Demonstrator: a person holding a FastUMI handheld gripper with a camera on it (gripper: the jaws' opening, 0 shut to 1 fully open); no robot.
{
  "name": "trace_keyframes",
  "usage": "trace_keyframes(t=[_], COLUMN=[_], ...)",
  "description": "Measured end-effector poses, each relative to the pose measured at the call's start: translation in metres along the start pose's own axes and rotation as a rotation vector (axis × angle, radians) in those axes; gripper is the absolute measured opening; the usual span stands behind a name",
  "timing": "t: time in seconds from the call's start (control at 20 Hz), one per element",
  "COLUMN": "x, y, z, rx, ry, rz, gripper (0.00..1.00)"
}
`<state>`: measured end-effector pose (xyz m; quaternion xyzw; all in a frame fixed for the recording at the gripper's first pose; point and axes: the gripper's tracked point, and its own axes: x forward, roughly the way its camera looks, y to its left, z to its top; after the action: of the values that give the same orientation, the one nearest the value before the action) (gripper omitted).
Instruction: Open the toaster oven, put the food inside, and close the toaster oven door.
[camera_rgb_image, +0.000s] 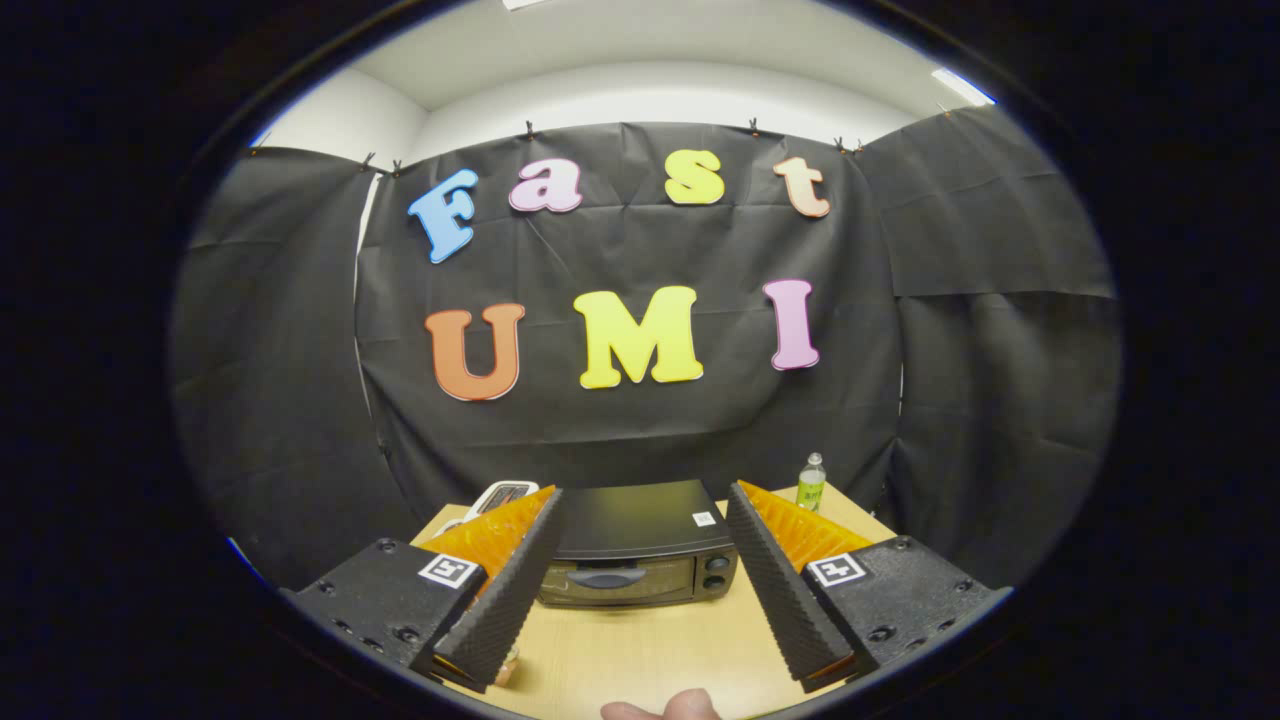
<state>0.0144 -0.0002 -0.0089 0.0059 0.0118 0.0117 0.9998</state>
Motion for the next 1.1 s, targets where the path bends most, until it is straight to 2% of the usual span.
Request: trace_keyframes(t=[0.45,0.75,1.1], x=[0.015,0.039,0.104], y=[0.004,0.019,0.037], z=[-0.012,-0.038,-0.11], rx=[-0.019,-0.037,-0.048], ry=[0.016,0.05,0.182], rz=[0.038,0.084,0.123], gripper=[1.0,1.0,1.0])
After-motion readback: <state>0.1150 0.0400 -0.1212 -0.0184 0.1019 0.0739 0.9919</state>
